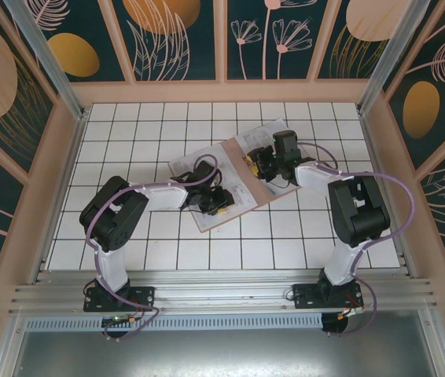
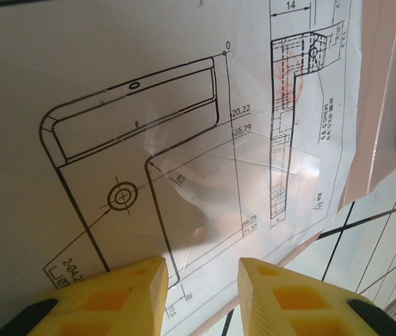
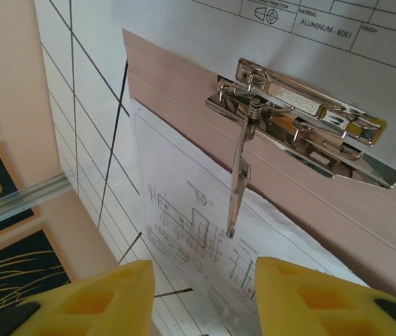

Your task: Put the files into the folder

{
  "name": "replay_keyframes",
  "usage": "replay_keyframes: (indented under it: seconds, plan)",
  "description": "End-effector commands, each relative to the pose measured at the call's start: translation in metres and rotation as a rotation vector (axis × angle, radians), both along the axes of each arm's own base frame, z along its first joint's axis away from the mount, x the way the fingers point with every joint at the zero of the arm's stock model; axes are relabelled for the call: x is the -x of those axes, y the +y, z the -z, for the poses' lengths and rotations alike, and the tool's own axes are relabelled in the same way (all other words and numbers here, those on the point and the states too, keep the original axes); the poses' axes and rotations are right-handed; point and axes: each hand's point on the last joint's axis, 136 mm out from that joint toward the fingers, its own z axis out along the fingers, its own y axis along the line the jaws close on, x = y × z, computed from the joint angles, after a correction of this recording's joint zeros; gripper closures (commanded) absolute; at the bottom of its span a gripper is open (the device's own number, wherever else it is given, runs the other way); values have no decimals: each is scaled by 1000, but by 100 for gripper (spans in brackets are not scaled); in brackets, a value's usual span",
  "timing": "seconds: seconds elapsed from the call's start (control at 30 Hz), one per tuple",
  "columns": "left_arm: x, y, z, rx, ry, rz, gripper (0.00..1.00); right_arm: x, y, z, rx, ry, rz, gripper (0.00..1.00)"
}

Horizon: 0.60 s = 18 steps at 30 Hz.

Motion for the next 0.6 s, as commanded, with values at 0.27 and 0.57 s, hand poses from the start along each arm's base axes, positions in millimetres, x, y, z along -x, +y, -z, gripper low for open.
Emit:
replay_keyframes:
  seconds: [0.27, 0.57]
  plan:
    - [12, 6, 20, -51, 64, 9, 67, -5, -1, 18, 61, 55, -45, 67]
    - [11, 6, 20, -59, 63, 9, 67, -9, -10, 21, 71, 51, -35, 74]
